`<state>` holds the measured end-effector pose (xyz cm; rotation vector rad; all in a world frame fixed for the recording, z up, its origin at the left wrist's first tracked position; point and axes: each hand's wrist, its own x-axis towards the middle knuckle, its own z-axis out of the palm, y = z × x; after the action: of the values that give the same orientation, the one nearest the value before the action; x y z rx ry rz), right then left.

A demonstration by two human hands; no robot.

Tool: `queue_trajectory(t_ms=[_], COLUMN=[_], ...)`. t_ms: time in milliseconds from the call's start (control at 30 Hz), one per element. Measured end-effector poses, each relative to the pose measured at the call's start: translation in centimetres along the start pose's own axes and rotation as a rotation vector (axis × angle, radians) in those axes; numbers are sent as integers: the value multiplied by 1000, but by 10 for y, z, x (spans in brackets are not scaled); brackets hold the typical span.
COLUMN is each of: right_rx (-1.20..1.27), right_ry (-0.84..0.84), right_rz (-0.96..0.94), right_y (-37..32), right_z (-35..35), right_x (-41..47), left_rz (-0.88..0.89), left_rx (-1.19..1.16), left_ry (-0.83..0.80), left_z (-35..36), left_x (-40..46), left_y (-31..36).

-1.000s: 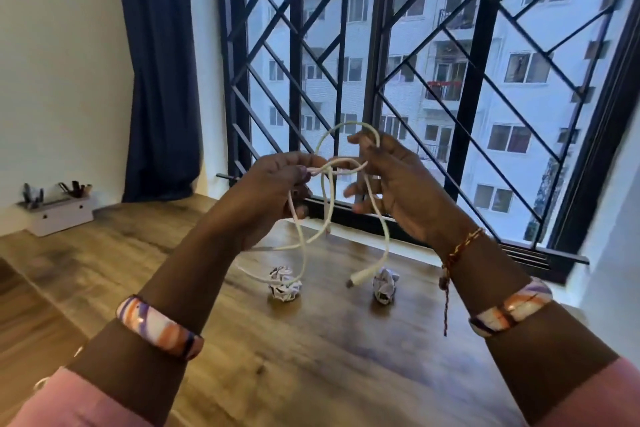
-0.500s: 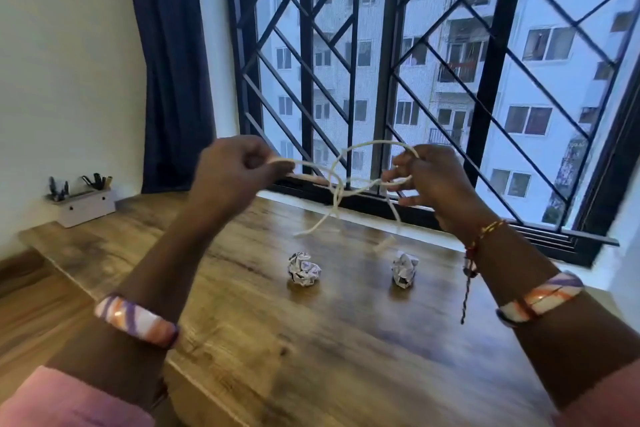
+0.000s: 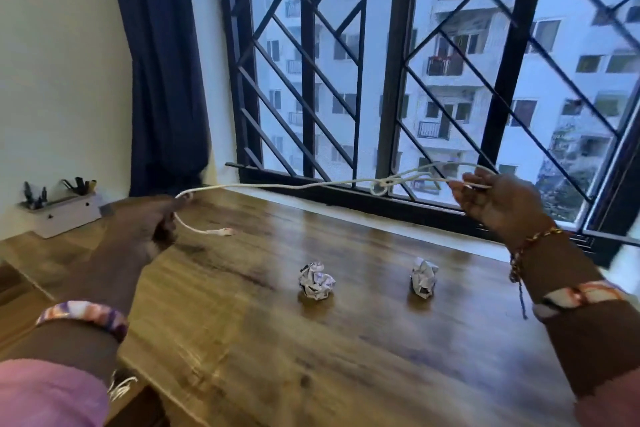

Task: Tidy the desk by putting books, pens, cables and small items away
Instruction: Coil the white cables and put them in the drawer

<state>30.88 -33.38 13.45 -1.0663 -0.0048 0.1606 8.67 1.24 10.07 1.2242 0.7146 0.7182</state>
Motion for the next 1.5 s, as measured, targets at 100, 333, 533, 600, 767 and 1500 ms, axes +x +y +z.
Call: queue_trajectory(t_ms=[100, 333, 533, 600, 767, 1500], right_rx=[172, 241, 188, 156, -92, -1209], right_ry=[37, -140, -243, -279, -324, 384], right_rz=[3, -24, -112, -159, -321, -1154], right_y=[7, 6, -13, -21, -31, -33], right_z=[12, 61, 99, 111, 140, 57], right_x=[10, 3, -34, -47, -83, -228], left_rz=[-62, 186, 263, 349, 608, 578], left_rx=[67, 1287, 1126, 1055, 585, 850], left_ry=[-9, -831, -1298, -1336, -1097, -1001], left_z=[14, 56, 85, 78, 62, -39], left_x=[27, 44, 25, 18, -14, -115], left_y=[-5, -1, 25, 49, 99, 123])
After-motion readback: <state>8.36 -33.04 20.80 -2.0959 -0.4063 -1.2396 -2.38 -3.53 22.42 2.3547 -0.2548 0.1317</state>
